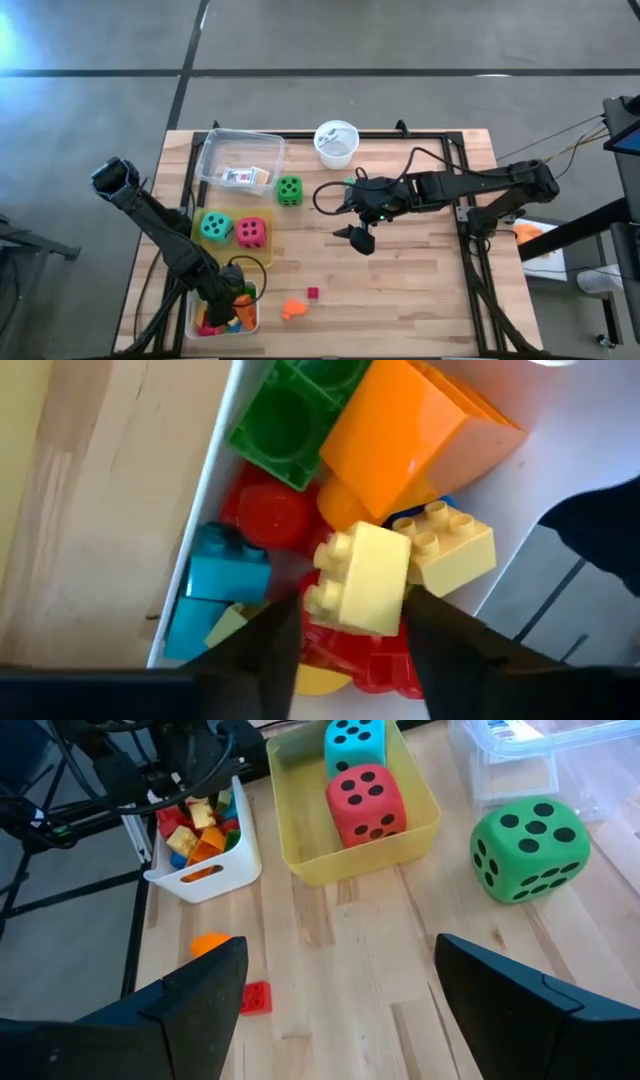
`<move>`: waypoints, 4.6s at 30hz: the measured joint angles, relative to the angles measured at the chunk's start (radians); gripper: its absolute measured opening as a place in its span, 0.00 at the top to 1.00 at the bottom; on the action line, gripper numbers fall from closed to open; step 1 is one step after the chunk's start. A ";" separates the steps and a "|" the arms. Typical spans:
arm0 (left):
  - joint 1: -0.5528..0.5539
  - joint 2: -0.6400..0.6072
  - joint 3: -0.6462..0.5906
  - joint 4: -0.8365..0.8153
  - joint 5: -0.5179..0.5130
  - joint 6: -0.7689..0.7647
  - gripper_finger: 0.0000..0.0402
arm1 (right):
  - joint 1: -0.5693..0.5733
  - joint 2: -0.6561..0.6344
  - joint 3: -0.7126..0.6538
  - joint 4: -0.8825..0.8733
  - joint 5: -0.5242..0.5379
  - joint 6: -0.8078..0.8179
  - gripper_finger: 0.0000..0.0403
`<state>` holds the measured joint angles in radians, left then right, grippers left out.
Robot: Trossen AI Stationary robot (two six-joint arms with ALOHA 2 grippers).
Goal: Pick & Place Toys
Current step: Put the yellow game piece into the white bin, then put the green die into the yellow bin
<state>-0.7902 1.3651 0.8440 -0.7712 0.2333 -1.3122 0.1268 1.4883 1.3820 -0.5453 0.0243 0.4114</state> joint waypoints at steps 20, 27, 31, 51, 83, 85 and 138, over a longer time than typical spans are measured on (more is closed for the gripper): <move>0.033 -0.002 0.010 -0.005 0.127 -0.057 0.15 | 0.000 0.000 -0.004 0.000 -0.002 -0.019 0.21; 0.034 -0.002 0.065 -0.004 0.194 0.020 0.15 | 0.000 0.000 -0.004 0.000 -0.002 -0.019 0.21; 0.047 -0.002 0.103 -0.004 0.194 0.055 0.15 | 0.000 0.000 -0.004 0.000 -0.002 -0.019 0.21; 0.348 -0.003 0.219 -0.015 0.108 0.290 0.15 | 0.000 0.000 -0.002 -0.001 -0.006 -0.009 0.21; 0.899 0.261 0.385 -0.080 -0.437 1.253 0.15 | 0.002 -0.193 -0.004 -0.122 0.058 0.134 0.21; 0.899 0.297 0.400 -0.089 -0.491 1.295 0.15 | 0.002 -0.208 -0.004 -0.134 0.060 0.142 0.21; 0.887 0.570 0.444 -0.105 -0.795 1.357 0.62 | 0.002 -0.225 -0.012 -0.162 0.081 0.156 0.21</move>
<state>0.0967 1.9354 1.2884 -0.8764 -0.5613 0.0452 0.1287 1.2629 1.3705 -0.7071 0.1051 0.5678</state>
